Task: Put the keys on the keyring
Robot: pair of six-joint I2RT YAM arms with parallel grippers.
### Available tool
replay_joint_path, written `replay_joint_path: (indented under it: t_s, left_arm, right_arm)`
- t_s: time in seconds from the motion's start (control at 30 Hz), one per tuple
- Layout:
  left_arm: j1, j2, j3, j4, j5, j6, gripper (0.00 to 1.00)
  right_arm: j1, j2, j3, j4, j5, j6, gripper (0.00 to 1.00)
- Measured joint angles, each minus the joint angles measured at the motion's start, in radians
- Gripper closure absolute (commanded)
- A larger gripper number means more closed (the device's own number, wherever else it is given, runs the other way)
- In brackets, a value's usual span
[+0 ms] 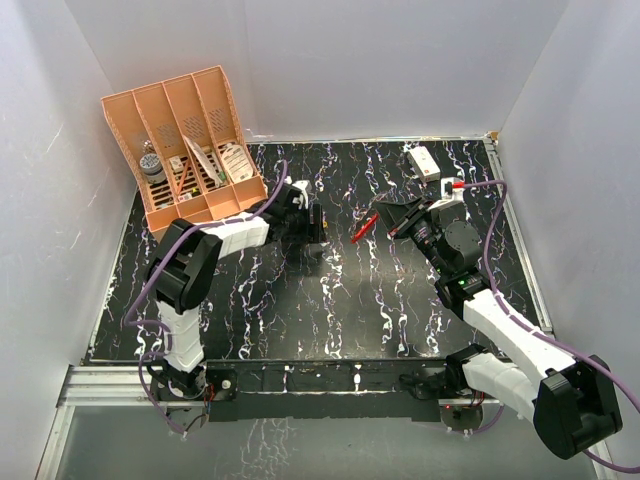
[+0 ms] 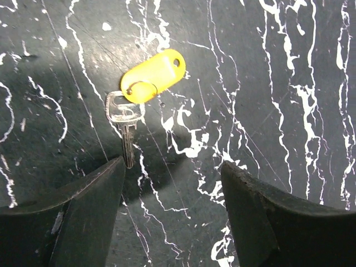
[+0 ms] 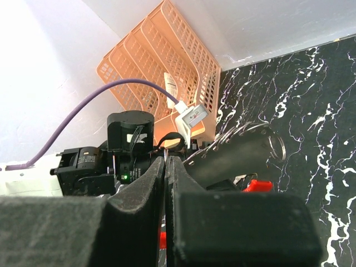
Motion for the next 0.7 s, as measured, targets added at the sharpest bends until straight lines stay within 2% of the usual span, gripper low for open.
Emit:
replay_joint_path:
  t_s: [0.43,0.57,0.7]
  left_arm:
    - [-0.031,-0.016,-0.059,0.123,0.041,-0.021,0.32]
    - [-0.037,-0.036,-0.084,0.124,-0.004,-0.021,0.34]
    - [-0.034,-0.142,-0.145,0.101,-0.071,-0.018,0.38]
  right_arm:
    - [-0.007,-0.006,-0.022,-0.005,-0.003,-0.005,1.00]
    - [-0.008,-0.008,-0.024,-0.005,-0.003,-0.007,1.00]
    - [-0.008,-0.008,-0.026,-0.005,-0.004,-0.008,1.00]
